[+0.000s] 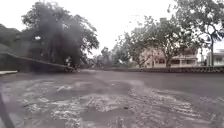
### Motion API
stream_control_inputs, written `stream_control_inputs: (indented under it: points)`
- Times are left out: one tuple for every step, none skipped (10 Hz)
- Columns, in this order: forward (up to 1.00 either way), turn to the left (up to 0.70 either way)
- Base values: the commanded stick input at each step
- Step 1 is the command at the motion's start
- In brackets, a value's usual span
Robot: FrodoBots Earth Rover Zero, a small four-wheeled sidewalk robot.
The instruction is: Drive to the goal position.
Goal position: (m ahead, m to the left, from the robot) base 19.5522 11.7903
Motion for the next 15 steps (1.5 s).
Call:
stream_control_inputs:
  points:
    - [0.70, 0.00]
    - [0.70, 0.00]
    - [0.70, 0.00]
    - [0.70, 0.03]
    - [0.70, 0.06]
    - [0.70, 0.14]
    - [0.70, 0.14]
    - [0.70, 0.14]
    - [0.70, 0.09]
    - [0.70, 0.03]
    - [0.70, 0.00]
    - [0.70, 0.00]
    - [0.70, 0.00]
    - [0.70, 0.00]
    - [0.70, 0.00]
